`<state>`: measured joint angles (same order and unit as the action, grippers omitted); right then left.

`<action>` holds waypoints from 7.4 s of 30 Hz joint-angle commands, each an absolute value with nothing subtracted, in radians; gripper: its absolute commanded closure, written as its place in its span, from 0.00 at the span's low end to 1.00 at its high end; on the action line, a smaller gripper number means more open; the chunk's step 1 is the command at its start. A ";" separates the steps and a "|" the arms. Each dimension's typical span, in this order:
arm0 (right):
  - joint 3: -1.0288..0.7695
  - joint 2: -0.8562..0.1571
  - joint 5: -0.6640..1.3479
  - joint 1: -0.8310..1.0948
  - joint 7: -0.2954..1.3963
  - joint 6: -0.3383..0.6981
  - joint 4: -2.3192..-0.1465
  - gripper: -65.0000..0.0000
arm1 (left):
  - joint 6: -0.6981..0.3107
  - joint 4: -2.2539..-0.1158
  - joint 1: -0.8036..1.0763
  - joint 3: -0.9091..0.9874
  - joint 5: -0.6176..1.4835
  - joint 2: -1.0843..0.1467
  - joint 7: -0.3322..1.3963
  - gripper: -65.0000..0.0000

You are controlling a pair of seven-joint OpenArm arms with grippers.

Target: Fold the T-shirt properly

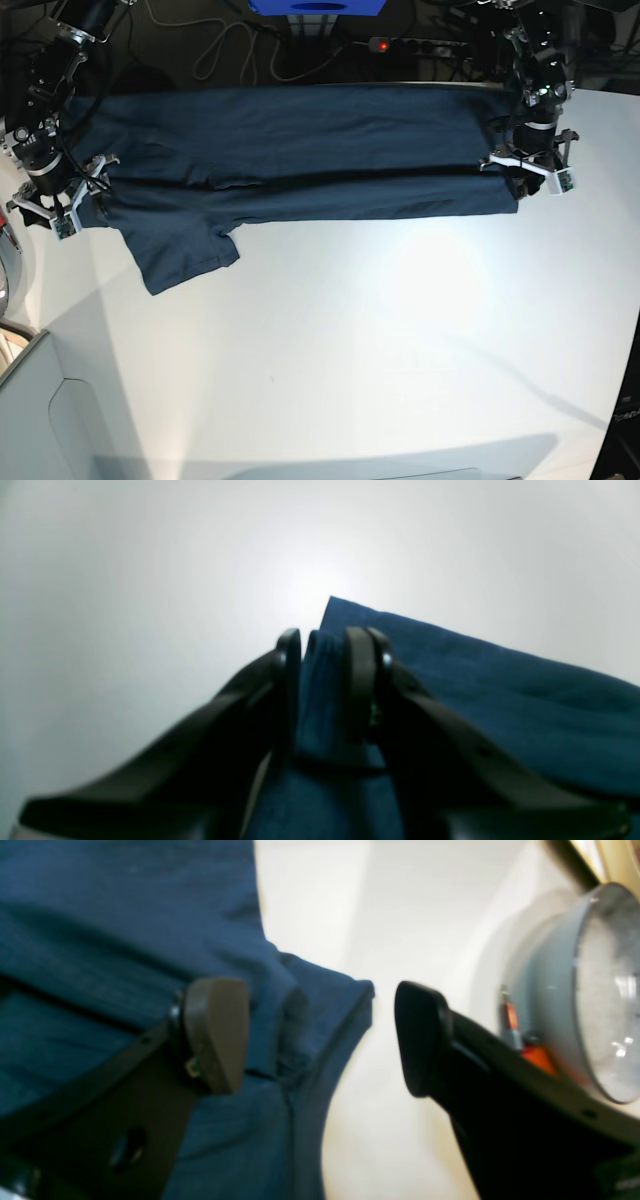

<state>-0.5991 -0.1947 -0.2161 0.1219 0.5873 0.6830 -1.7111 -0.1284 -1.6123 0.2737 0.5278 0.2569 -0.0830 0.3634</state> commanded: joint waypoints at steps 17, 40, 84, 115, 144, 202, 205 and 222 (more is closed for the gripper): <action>-0.470 -0.197 -0.208 -0.102 0.661 0.698 -1.632 0.32 | -0.128 -1.647 0.289 0.533 0.263 -0.039 0.337 0.89; -0.401 -0.209 -0.208 -0.449 0.651 0.698 -1.007 0.31 | -0.128 -1.730 0.325 0.538 0.263 -0.030 0.335 1.00; -0.499 -0.122 -0.203 0.255 0.805 0.698 -2.107 1.00 | -0.128 -1.854 0.326 0.538 0.263 -0.008 0.335 1.00; -0.654 0.025 -0.202 0.498 0.785 0.698 -2.111 1.00 | -0.128 -1.824 0.369 0.536 0.262 -0.019 0.335 1.00; -0.642 0.007 -0.203 0.460 0.794 0.698 -2.103 0.95 | -0.130 -1.598 0.364 0.530 0.263 -0.050 0.334 1.00; -0.645 -0.119 -0.206 0.010 0.955 0.698 -1.639 1.00 | -0.130 -1.609 0.371 0.533 0.263 -0.045 0.335 0.43; -0.645 -0.120 -0.206 -0.012 0.955 0.698 -1.635 1.00 | -0.130 -1.609 0.371 0.535 0.263 -0.047 0.335 0.43; -0.653 -0.162 -0.206 -0.015 0.918 0.698 -1.613 0.41 | -0.130 -1.610 0.374 0.536 0.263 -0.045 0.335 0.42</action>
